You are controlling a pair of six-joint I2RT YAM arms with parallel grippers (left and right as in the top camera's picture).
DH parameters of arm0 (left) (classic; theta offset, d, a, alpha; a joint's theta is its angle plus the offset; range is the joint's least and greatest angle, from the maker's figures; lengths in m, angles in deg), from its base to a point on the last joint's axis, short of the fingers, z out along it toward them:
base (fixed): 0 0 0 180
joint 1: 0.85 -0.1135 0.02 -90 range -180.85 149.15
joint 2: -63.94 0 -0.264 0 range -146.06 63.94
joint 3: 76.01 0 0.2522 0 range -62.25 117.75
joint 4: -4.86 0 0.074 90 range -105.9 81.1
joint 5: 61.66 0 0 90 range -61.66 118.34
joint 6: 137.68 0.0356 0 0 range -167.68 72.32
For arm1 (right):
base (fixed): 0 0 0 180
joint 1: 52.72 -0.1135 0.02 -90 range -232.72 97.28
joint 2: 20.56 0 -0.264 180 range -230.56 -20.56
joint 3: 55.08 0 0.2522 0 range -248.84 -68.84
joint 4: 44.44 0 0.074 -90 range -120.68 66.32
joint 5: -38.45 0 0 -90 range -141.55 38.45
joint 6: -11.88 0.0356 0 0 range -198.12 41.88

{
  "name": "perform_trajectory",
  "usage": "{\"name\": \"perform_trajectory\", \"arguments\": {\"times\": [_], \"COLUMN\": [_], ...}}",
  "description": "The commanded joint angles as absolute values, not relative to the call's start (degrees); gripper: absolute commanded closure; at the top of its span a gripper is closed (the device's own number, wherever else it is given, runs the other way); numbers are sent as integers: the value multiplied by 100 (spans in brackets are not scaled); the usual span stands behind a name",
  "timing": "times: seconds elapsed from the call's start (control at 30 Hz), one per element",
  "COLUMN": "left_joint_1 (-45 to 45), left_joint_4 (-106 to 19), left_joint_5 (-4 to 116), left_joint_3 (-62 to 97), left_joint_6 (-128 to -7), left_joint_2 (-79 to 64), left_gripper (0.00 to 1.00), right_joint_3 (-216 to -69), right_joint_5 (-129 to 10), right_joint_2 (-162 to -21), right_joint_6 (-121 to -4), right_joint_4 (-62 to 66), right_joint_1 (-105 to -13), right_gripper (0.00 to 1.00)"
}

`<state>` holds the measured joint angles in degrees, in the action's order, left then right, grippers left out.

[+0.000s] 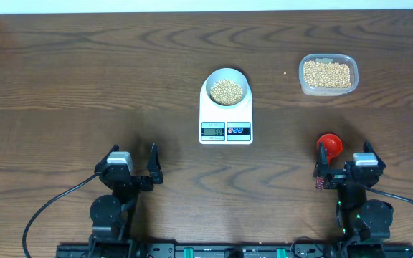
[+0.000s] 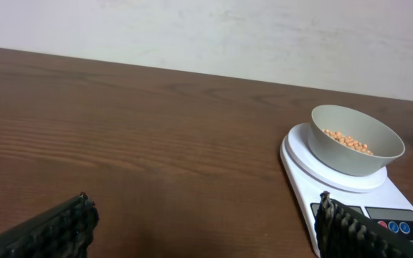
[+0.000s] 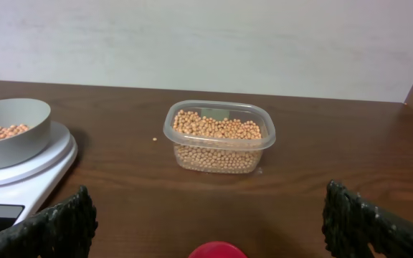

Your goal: Scoop item into bowl and weigh 50g on scale

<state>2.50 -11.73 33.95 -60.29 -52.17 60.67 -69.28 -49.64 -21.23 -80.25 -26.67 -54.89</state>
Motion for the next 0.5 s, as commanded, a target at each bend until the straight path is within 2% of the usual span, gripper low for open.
{"name": "perform_trajectory", "arguments": {"times": [0.0,0.47], "left_joint_1": [222,222], "left_joint_4": [-1247,-1247], "left_joint_5": [3343,3343], "left_joint_3": [-6202,-6202], "left_joint_6": [-5184,-5184], "left_joint_2": [6060,6141], "left_gripper": [1,1], "right_joint_3": [-6915,-6915], "right_joint_5": [-4977,-4975], "right_joint_2": [-2088,-2088], "right_joint_6": [-8073,-8075], "right_joint_4": [-2645,-2645], "right_joint_1": [-5504,-5504], "right_gripper": [1,1]}}
